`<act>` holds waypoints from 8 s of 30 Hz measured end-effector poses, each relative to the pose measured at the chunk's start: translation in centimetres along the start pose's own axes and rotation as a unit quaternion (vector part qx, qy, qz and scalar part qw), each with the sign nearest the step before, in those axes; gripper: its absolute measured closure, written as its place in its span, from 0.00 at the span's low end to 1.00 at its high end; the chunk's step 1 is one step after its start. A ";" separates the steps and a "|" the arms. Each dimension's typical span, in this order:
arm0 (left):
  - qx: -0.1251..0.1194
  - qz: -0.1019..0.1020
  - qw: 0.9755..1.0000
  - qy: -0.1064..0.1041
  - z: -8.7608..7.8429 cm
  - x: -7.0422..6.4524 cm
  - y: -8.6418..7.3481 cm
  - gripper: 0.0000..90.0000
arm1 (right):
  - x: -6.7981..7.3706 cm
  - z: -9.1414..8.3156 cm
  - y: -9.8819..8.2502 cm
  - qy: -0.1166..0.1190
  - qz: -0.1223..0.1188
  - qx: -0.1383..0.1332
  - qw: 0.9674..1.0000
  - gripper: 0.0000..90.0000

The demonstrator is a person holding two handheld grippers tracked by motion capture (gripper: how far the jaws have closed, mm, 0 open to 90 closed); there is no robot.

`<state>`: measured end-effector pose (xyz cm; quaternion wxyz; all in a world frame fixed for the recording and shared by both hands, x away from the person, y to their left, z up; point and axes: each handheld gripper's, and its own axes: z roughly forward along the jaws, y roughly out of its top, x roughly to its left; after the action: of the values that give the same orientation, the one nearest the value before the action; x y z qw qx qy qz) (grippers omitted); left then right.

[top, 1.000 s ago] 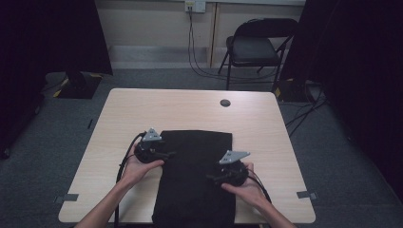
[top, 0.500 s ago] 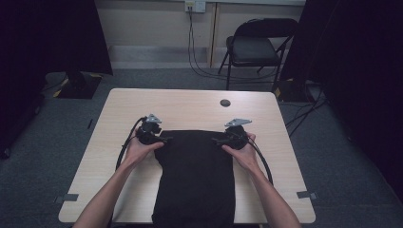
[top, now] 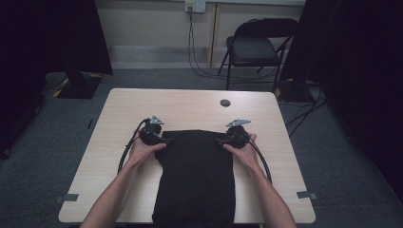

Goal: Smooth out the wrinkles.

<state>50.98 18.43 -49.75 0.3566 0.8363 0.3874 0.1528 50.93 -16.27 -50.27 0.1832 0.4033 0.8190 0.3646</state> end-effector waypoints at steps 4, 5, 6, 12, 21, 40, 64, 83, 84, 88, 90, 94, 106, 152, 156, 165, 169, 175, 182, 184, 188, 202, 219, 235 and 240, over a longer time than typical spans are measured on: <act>-0.018 0.016 0.999 -0.025 -0.4 -0.5 -0.4 0.47 | 0.3 -0.3 -0.2 0.012 -0.007 0.003 1.000 0.32; -0.019 0.022 0.999 -0.031 -0.5 -0.6 -0.5 0.52 | 0.4 -0.4 -0.2 0.015 -0.010 0.003 1.000 0.38; -0.018 0.020 0.999 -0.041 -0.6 -0.8 -0.4 0.62 | 0.7 -0.7 -0.1 0.024 -0.017 0.006 1.000 0.51; -0.009 0.001 0.999 -0.045 -0.5 -1.3 -0.1 0.97 | 1.4 -0.8 0.2 0.056 -0.015 0.011 0.998 0.94; -0.064 -0.036 0.997 -0.025 -2.7 0.1 1.4 0.97 | 0.5 -2.5 2.9 0.051 0.014 -0.038 0.998 0.96; -0.227 -0.017 0.973 0.018 -12.2 1.9 11.0 0.97 | -0.1 -9.5 16.0 -0.032 -0.027 -0.161 0.986 0.97; -0.194 0.037 0.975 -0.102 -14.8 -7.1 -2.1 0.95 | 6.1 -15.2 -0.6 0.077 -0.023 -0.148 0.986 0.92; -0.080 0.055 0.983 -0.159 -10.5 -10.2 -3.6 0.70 | 10.2 -13.2 -3.4 0.124 -0.044 -0.088 0.987 0.73; -0.062 0.068 0.982 -0.165 -10.1 -10.6 -3.9 0.69 | 10.9 -12.7 -3.5 0.130 -0.049 -0.078 0.987 0.73; -0.024 0.080 0.984 -0.157 -9.4 -11.8 -4.8 0.55 | 13.1 -12.0 -4.7 0.163 -0.108 -0.032 0.980 0.67; -0.031 0.074 0.985 -0.154 -9.7 -11.7 -4.6 0.51 | 13.4 -12.1 -5.2 0.180 -0.107 -0.017 0.978 0.64; -0.061 0.071 0.986 -0.139 -10.1 -11.6 -3.5 0.48 | 14.5 -11.4 -6.8 0.166 -0.145 0.016 0.975 0.64; -0.006 0.099 0.982 -0.161 -6.0 -14.1 -3.8 0.48 | 14.5 -11.5 -7.2 0.211 -0.138 0.026 0.967 0.63; -0.006 0.062 0.985 -0.161 -3.4 -13.9 -2.5 0.46 | 5.9 1.6 2.5 0.149 -0.054 0.040 0.987 0.23; -0.010 0.062 0.986 -0.154 -3.4 -14.1 -2.6 0.47 | 5.9 1.0 2.1 0.181 -0.060 0.041 0.981 0.37; -0.023 0.049 0.987 -0.149 -3.4 -14.0 -3.0 0.51 | 6.0 0.4 1.5 0.209 -0.057 0.037 0.976 0.58; -0.022 0.057 0.987 -0.146 -3.4 -14.1 -3.0 0.52 | 5.7 0.3 1.7 0.226 -0.049 0.041 0.972 0.74; -0.019 0.068 0.989 -0.127 -3.4 -14.3 -2.8 0.55 | 6.4 -1.2 2.4 0.219 -0.061 0.006 0.974 0.86; -0.034 0.049 0.992 -0.108 -2.5 -13.5 -2.3 0.56 | 7.0 -2.7 3.9 0.217 -0.065 -0.026 0.974 0.87; -0.049 0.021 0.991 -0.121 -2.2 -12.8 -2.4 0.56 | 7.5 -3.0 4.4 0.214 -0.068 -0.030 0.974 0.87; -0.043 0.030 0.989 -0.137 -2.6 -12.2 -2.3 0.50 | 7.8 -3.4 4.5 0.214 -0.074 -0.033 0.973 0.87; -0.049 0.094 0.977 -0.187 -10.5 -14.8 -2.1 0.42 | 7.1 -3.2 4.4 0.215 -0.058 -0.041 0.974 0.87; -0.003 0.102 0.984 -0.146 -5.3 -15.4 -3.9 0.36 | 7.8 -4.4 5.2 0.220 -0.069 -0.059 0.971 0.88; -0.025 0.114 0.987 -0.113 -4.9 -14.4 -3.7 0.36 | 10.3 -7.5 4.3 0.258 -0.096 -0.067 0.959 0.88; -0.027 0.115 0.987 -0.110 -4.9 -14.5 -3.8 0.37 | 10.6 -7.7 3.2 0.257 -0.096 -0.064 0.959 0.88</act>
<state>36.84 11.47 -48.68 0.3993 0.8772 0.2427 0.1104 41.64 -10.01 -42.80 0.0263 0.2025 0.8483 0.4886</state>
